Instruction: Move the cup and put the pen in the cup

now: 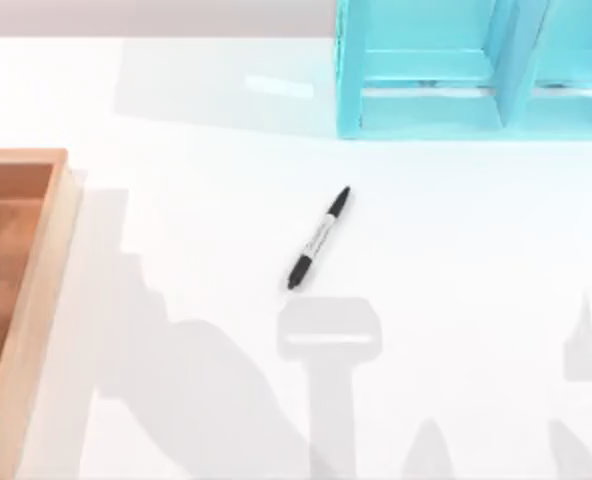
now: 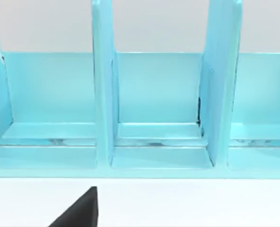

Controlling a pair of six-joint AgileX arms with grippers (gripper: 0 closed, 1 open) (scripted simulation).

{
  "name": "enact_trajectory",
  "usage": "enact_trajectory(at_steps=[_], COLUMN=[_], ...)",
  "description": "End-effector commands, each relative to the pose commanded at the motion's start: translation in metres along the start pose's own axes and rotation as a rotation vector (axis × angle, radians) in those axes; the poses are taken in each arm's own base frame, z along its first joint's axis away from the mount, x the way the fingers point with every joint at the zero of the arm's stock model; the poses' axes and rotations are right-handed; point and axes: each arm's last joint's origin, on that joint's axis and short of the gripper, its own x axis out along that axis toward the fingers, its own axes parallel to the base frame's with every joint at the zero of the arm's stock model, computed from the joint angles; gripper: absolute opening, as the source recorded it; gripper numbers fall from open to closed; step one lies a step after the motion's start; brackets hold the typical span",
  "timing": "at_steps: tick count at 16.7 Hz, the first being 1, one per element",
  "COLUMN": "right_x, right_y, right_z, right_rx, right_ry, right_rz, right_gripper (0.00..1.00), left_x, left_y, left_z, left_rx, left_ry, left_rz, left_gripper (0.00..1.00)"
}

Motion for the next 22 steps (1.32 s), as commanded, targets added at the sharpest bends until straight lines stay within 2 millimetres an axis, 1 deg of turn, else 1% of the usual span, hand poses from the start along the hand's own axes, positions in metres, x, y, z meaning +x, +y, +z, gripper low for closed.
enact_trajectory(at_steps=[1,10,12,15,17,18,20,22], right_x=[0.0,0.0,0.0,0.0,0.0,0.0,0.0,0.0], right_y=[0.0,0.0,0.0,0.0,0.0,0.0,0.0,0.0], right_z=[0.0,0.0,0.0,0.0,0.0,0.0,0.0,0.0], right_rx=[0.0,0.0,0.0,0.0,0.0,0.0,0.0,0.0], right_ry=[0.0,0.0,0.0,0.0,0.0,0.0,0.0,0.0], right_rz=[0.0,0.0,0.0,0.0,0.0,0.0,0.0,0.0], right_gripper=[1.0,1.0,1.0,1.0,1.0,1.0,1.0,1.0], left_x=[0.0,-0.001,-0.01,-0.037,-0.06,-0.072,-0.097,-0.119], left_y=[0.0,0.0,0.0,-0.004,-0.018,-0.029,-0.057,-0.09], left_z=[0.0,0.0,0.006,0.02,0.029,0.032,0.032,0.025], left_rx=[0.0,0.001,-0.024,-0.084,-0.113,-0.119,-0.11,-0.082], left_ry=[0.0,-0.005,-0.035,-0.095,-0.117,-0.12,-0.108,-0.08], left_rz=[0.0,0.001,0.01,0.024,0.024,0.02,0.011,0.003], left_gripper=[0.0,0.0,0.0,0.0,0.0,0.0,0.0,0.0])
